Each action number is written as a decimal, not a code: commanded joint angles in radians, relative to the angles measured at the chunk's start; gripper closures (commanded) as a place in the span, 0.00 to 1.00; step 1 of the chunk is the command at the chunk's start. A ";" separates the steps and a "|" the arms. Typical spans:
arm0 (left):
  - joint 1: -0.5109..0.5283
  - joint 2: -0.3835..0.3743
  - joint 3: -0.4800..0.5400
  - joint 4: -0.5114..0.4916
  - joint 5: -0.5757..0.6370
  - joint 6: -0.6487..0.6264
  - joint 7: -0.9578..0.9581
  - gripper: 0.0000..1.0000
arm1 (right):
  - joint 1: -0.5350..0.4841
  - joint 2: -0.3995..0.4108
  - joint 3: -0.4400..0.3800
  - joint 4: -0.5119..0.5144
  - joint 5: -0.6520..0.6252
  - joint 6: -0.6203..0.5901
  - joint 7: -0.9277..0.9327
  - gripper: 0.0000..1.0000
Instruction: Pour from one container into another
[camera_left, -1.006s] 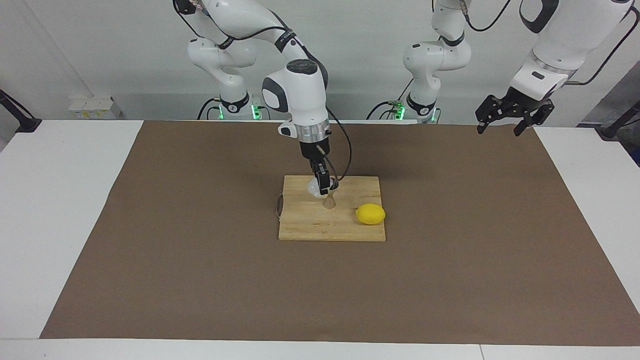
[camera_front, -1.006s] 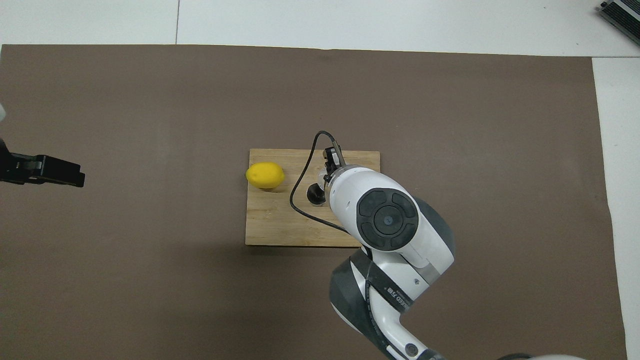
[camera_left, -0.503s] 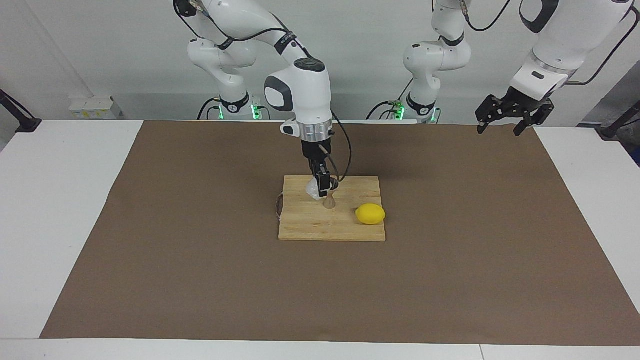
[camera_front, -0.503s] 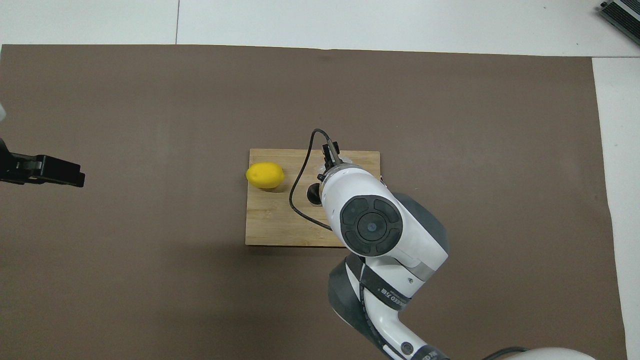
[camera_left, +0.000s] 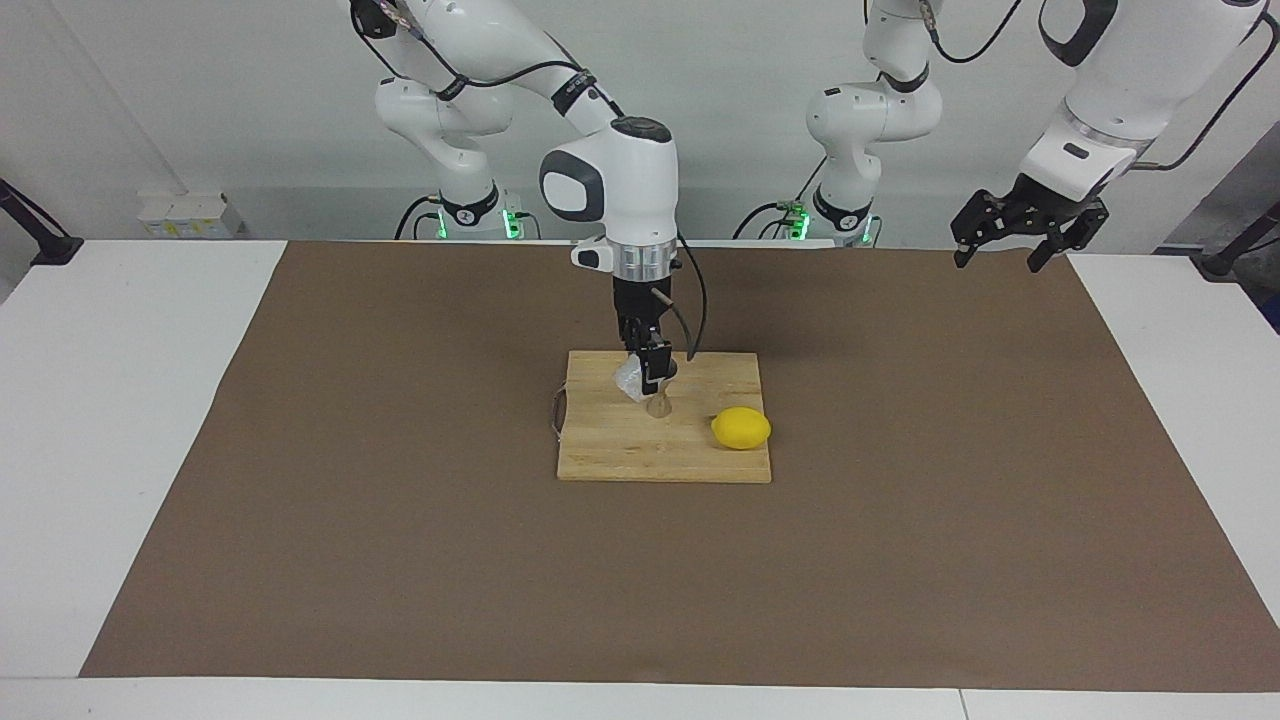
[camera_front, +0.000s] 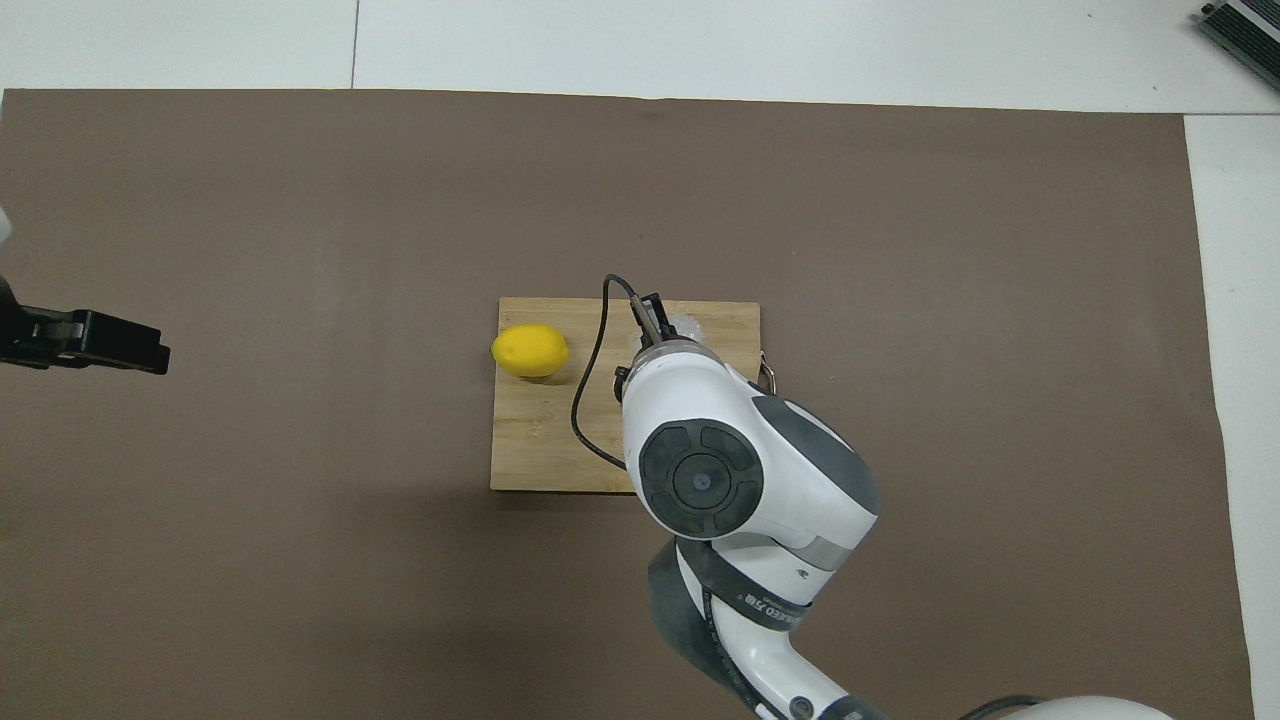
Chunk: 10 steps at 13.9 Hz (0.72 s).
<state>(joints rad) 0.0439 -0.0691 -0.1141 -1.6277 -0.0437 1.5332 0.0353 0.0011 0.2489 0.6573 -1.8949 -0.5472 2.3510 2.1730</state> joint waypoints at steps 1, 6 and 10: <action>0.008 -0.031 -0.009 -0.029 0.016 -0.005 -0.012 0.00 | -0.006 0.018 0.025 0.023 -0.049 -0.033 0.030 0.50; 0.008 -0.031 -0.009 -0.029 0.016 -0.005 -0.012 0.00 | -0.007 0.015 0.045 0.017 -0.089 -0.056 0.031 0.50; 0.008 -0.031 -0.009 -0.029 0.016 -0.005 -0.012 0.00 | -0.007 0.013 0.047 0.016 -0.114 -0.079 0.031 0.51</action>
<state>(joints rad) 0.0439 -0.0691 -0.1141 -1.6277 -0.0437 1.5332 0.0353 0.0024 0.2495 0.6861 -1.8936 -0.6130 2.3003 2.1730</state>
